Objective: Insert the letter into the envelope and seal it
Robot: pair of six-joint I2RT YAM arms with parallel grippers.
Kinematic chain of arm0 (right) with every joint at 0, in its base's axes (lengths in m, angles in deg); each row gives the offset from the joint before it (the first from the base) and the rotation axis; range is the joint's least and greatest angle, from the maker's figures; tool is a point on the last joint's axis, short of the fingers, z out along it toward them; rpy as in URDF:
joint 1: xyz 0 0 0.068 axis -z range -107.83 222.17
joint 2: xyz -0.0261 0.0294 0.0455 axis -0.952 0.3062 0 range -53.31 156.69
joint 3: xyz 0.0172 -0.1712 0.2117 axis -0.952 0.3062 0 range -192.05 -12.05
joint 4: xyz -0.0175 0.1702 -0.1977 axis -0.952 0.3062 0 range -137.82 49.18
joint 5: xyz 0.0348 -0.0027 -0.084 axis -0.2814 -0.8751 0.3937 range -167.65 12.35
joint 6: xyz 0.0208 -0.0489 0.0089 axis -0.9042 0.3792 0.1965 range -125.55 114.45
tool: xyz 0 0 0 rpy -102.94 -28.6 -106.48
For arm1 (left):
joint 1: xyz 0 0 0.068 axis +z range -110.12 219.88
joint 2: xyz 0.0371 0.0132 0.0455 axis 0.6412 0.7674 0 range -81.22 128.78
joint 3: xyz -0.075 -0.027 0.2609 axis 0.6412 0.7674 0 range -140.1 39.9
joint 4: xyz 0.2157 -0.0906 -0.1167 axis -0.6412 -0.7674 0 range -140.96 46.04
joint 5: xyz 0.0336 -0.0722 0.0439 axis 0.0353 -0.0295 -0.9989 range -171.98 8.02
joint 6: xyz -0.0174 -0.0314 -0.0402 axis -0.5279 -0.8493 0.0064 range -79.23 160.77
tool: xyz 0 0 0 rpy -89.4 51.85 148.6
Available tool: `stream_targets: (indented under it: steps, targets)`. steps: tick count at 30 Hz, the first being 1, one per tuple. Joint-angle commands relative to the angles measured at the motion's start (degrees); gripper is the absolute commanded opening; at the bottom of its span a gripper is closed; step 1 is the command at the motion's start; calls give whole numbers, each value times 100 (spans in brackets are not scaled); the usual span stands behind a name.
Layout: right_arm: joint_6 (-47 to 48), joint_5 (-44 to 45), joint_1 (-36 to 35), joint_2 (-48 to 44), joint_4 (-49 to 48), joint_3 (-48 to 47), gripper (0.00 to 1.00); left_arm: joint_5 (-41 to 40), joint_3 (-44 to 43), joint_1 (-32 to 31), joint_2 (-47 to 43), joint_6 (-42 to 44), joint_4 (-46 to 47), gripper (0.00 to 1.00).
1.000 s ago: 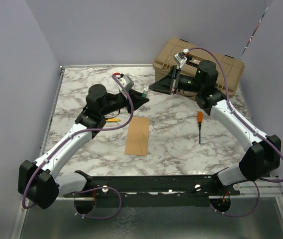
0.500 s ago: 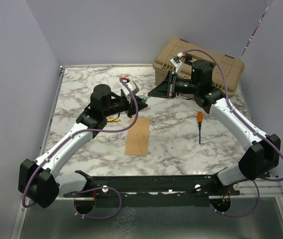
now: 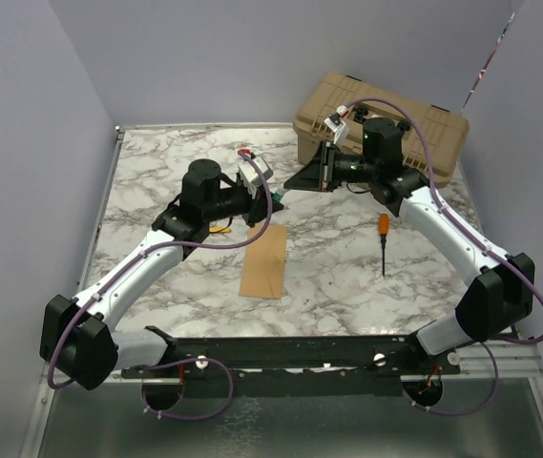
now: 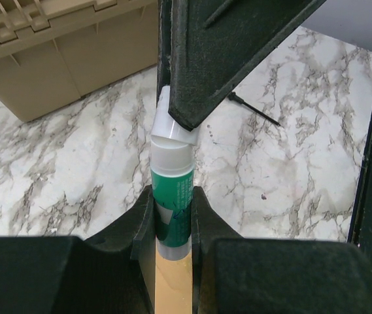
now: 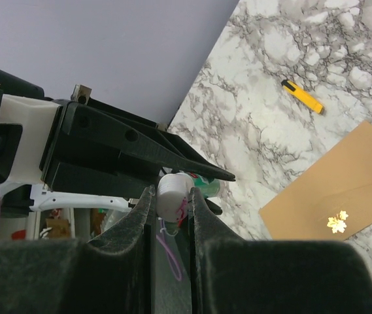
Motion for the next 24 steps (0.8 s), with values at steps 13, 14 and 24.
stream_targets:
  steps: [13,14,24]
  targets:
    - [644,-467,-144,314,1079,-568,0,-93,-516,-85,418,318,-676,0]
    - [709,-438,-149,339,1200,-615,0,-93,-529,-85,431,336,-695,0]
    - [1093,-413,-212,501,1752,-907,0,-107,-647,-129,554,509,-904,0]
